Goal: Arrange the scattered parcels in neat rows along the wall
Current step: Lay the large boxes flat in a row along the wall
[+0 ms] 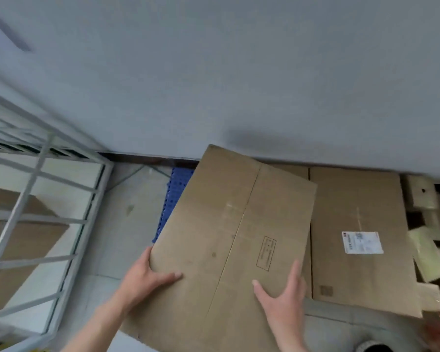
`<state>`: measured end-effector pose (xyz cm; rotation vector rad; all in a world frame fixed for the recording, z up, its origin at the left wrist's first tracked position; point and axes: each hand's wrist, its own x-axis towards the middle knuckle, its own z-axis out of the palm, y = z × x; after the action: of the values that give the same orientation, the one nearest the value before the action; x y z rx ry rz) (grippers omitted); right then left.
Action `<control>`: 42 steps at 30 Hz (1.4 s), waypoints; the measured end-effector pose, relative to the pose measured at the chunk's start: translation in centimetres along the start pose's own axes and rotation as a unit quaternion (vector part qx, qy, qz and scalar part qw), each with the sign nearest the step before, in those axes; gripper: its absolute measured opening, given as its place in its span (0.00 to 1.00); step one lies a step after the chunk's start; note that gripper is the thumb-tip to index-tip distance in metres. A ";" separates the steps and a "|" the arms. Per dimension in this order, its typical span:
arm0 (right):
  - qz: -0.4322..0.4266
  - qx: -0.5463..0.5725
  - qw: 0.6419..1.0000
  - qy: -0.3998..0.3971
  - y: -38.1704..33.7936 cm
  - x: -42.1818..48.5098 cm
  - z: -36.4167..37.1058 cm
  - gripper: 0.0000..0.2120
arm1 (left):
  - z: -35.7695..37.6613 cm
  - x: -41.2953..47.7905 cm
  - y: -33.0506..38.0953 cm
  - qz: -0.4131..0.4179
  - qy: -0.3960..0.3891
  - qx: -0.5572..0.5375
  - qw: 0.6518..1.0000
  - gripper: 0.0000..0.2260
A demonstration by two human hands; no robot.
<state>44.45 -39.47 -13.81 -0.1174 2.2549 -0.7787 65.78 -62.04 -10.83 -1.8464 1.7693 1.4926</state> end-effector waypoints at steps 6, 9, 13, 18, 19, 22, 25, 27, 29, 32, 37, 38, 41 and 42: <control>-0.097 -0.039 0.992 -0.071 -4.1 -1.9 13.5 0.54 | -9.0 1.2 -12.4 -0.056 0.071 -0.060 0.994 0.47; -0.120 -0.066 0.987 -0.090 -5.5 -1.0 18.8 0.54 | -11.5 3.9 -16.4 -0.073 0.087 -0.074 0.991 0.47; -0.131 -0.099 0.982 -0.091 -6.0 2.5 24.3 0.54 | -12.0 10.2 -20.1 -0.075 0.090 -0.094 0.989 0.44; -0.149 -0.142 0.974 -0.094 -4.8 10.0 28.3 0.52 | -8.5 19.6 -21.8 -0.063 0.079 -0.093 0.991 0.46; -0.152 -0.150 0.973 -0.091 -4.2 11.6 28.9 0.50 | -7.5 21.4 -21.8 -0.058 0.080 -0.092 0.991 0.48; -0.184 -0.208 0.955 -0.107 -1.9 15.3 30.0 0.46 | -4.8 26.5 -21.0 -0.034 0.082 -0.071 0.994 0.49; -0.244 -0.272 0.915 -0.172 0.9 15.2 31.5 0.43 | -2.3 30.2 -20.0 -0.027 0.060 -0.013 0.998 0.50; -0.254 -0.322 0.892 -0.190 2.1 14.8 32.4 0.43 | -0.6 31.7 -19.5 -0.062 0.065 0.052 0.995 0.55; -0.249 -0.376 0.870 -0.199 2.8 14.8 32.8 0.43 | 0.7 32.3 -19.2 -0.095 0.085 0.086 0.988 0.56; -0.252 -0.410 0.849 -0.217 3.0 15.5 32.2 0.39 | 0.8 32.4 -18.9 -0.119 0.081 0.094 0.985 0.57; -0.249 -0.384 0.856 -0.239 1.7 15.9 29.1 0.36 | 1.2 31.3 -15.3 -0.153 0.028 0.234 0.960 0.54; -0.250 -0.379 0.862 -0.226 1.3 15.9 28.1 0.35 | 2.0 30.8 -13.9 -0.128 0.009 0.249 0.960 0.52; -0.259 -0.375 0.874 -0.168 0.1 16.4 24.2 0.35 | 5.9 28.4 -8.6 -0.011 -0.010 0.258 0.966 0.44; -0.261 -0.372 0.878 -0.152 -0.4 16.7 22.6 0.35 | 7.5 27.4 -6.5 0.022 -0.010 0.258 0.966 0.42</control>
<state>47.49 -56.08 -36.24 -1.1651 2.1018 -0.0729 61.49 -72.68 -37.61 -1.5257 1.9597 0.9282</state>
